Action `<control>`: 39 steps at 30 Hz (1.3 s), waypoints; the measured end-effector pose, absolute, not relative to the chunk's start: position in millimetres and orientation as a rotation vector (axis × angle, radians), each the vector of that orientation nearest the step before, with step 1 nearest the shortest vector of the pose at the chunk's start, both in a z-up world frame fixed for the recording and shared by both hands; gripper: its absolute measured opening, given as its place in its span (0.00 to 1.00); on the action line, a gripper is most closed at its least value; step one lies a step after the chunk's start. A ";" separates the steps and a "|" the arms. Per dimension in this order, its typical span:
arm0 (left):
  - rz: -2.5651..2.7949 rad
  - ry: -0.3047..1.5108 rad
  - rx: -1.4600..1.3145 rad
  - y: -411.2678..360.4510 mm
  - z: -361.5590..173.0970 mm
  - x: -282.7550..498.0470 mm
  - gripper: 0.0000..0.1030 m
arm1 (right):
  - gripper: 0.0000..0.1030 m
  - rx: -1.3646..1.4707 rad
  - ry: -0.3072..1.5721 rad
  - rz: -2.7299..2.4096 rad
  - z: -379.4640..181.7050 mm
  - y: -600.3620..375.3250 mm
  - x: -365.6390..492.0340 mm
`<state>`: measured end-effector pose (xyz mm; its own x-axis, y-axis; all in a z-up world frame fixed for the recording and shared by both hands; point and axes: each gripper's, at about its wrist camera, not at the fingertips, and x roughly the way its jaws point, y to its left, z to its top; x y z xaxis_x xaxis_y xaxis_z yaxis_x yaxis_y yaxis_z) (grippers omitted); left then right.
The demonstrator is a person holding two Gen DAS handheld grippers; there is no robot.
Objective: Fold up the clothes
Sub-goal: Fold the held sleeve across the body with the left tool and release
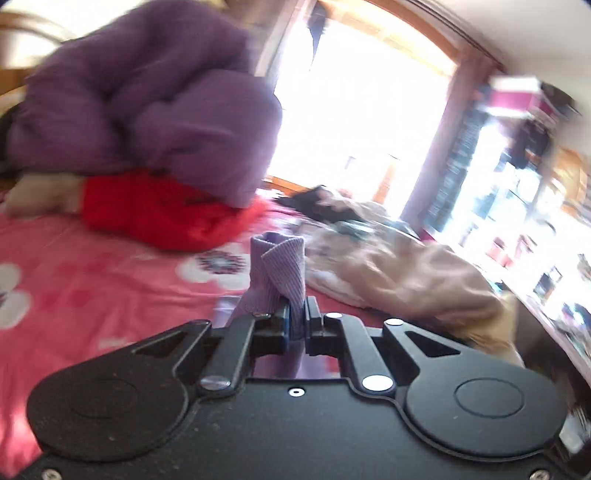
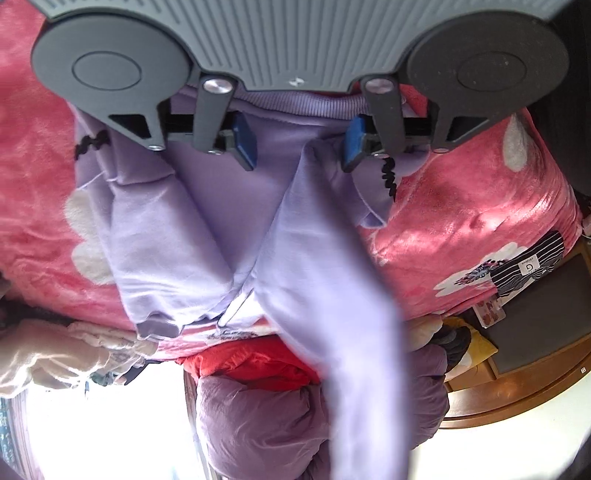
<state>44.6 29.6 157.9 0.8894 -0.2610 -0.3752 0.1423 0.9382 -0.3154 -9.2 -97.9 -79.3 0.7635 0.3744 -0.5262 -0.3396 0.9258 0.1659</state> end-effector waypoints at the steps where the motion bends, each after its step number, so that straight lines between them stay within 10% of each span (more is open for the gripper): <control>1: -0.244 0.436 -0.252 14.5 162.7 47.6 0.04 | 0.52 0.057 0.581 0.387 -77.0 -98.4 -11.5; 17: -0.446 0.670 -0.027 -72.7 159.8 108.2 0.04 | 0.65 -0.138 0.490 0.601 -77.3 -63.9 -15.6; 39: -0.270 0.681 0.269 23.6 66.6 227.7 0.04 | 0.69 -0.248 0.376 0.580 -72.1 -47.3 -16.1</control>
